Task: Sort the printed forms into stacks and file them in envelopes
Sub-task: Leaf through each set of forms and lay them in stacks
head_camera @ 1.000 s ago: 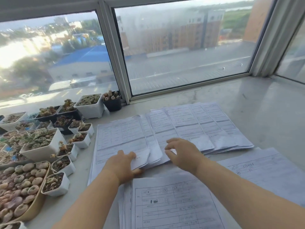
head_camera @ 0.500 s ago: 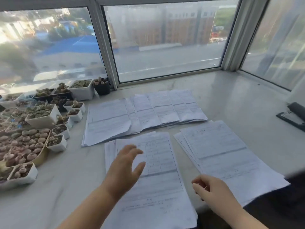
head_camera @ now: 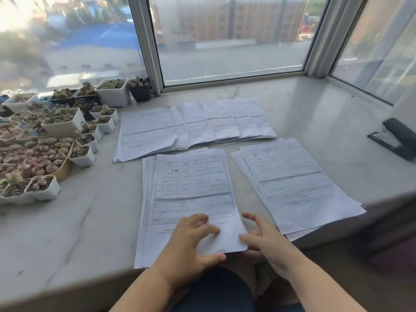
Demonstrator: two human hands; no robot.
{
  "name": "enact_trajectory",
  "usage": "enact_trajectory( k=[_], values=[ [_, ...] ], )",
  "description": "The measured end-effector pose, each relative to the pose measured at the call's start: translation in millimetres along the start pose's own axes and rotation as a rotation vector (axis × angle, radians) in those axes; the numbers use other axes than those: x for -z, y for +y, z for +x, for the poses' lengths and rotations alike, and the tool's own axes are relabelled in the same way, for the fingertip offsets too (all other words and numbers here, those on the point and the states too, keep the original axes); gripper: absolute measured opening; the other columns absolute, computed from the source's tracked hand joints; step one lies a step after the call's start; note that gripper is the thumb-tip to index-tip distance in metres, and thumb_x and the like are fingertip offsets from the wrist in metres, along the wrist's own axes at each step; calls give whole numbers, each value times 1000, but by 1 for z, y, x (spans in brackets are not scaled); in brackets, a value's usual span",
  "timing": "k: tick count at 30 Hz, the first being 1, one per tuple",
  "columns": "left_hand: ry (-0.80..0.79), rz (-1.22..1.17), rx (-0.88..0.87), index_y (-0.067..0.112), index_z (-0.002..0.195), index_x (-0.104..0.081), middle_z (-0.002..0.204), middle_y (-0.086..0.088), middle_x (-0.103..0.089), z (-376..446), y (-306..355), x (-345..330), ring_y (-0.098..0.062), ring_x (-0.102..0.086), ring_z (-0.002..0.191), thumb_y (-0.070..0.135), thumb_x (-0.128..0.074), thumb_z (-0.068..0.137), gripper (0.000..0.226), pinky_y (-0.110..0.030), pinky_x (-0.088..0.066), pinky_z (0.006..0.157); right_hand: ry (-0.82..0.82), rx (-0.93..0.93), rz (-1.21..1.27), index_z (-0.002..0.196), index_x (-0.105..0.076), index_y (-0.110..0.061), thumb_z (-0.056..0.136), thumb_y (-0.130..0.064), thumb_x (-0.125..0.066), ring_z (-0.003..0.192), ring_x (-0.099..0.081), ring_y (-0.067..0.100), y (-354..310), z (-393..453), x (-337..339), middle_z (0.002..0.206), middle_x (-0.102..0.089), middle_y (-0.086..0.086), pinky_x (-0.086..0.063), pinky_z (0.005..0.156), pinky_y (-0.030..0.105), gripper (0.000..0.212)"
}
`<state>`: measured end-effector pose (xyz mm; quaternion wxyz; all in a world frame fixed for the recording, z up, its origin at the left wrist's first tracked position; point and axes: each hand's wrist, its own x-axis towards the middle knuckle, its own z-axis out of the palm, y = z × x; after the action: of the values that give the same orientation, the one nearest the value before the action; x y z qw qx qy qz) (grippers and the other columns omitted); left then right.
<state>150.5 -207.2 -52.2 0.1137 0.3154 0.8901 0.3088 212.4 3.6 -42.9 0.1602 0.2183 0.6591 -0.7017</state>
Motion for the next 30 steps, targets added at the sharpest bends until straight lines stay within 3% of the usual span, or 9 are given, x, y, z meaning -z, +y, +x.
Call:
enact_trajectory(
  k=[2, 5, 9, 12, 16, 17, 19, 22, 30],
  values=[
    [6, -52, 17, 48, 116, -59, 138, 24, -34, -2, -4, 0, 5, -23, 130, 64, -67, 72, 48, -18, -11, 114, -60, 21, 62, 124, -40, -41, 80, -9, -70, 95, -72, 23, 4, -1, -1, 100, -75, 10, -57, 76, 28, 62],
    [13, -97, 22, 47, 114, -61, 140, 24, -39, -4, -9, -2, 9, -23, 135, 62, -67, 74, 44, -24, -1, 119, -13, 85, 58, 124, -42, -39, 85, -3, -65, 89, -73, 25, 10, 4, -6, 95, -75, 13, -56, 72, 28, 58],
    [-11, -139, 26, 50, 110, -63, 137, 27, -40, -3, -10, -1, 14, -24, 133, 61, -65, 76, 36, -21, 1, 118, 84, 129, 47, 120, -48, -35, 76, -21, -73, 85, -73, 25, 12, 8, -15, 93, -76, 10, -56, 69, 31, 53],
    [-17, -207, 18, 54, 104, -65, 131, 32, -43, -3, -13, 3, 17, -29, 129, 54, -60, 85, 20, -13, -1, 114, 199, 145, -18, 114, -50, -38, 80, -25, -77, 83, -73, 18, 11, 11, -19, 91, -76, 6, -58, 71, 29, 45],
    [66, -345, 18, 28, 90, -74, 106, 22, -67, -4, -12, 4, 5, -57, 109, 37, -54, 93, 22, -11, -16, 111, 158, 117, 56, 111, -57, -27, 92, -27, -64, 79, -72, 17, 6, 9, -18, 86, -75, 3, -57, 65, 27, 20],
    [111, -382, 29, 25, 85, -72, 92, 18, -69, -6, -10, 3, 1, -62, 94, 33, -55, 94, 22, -14, -26, 108, 131, 96, 92, 110, -59, -23, 93, -24, -63, 76, -71, 16, 5, 7, -16, 84, -75, 2, -54, 61, 25, 17],
    [224, -441, 93, 22, 76, -67, 72, 6, -65, -8, -8, 1, -12, -61, 72, 33, -54, 90, 22, -28, -46, 83, 77, 64, 124, 110, -61, -21, 94, -16, -61, 77, -71, 17, 3, 4, -10, 89, -75, 4, -53, 60, 22, 17],
    [305, -502, 177, 20, 69, -66, 68, 1, -65, -5, -5, 1, -14, -60, 68, 31, -60, 88, 23, -28, -45, 64, 2, 38, 111, 112, -65, -28, 92, -11, -62, 91, -72, 19, 1, 2, -4, 99, -75, 2, -56, 69, 24, 26],
    [345, -526, 258, 23, 52, -53, 50, 8, -52, -2, -4, -6, -3, -44, 51, 19, -73, 83, 36, -17, -34, 52, 21, 12, 92, 99, -76, -28, 95, -11, -58, 89, -72, 16, -1, 5, -5, 100, -75, 2, -55, 71, 25, 25]
  ],
)
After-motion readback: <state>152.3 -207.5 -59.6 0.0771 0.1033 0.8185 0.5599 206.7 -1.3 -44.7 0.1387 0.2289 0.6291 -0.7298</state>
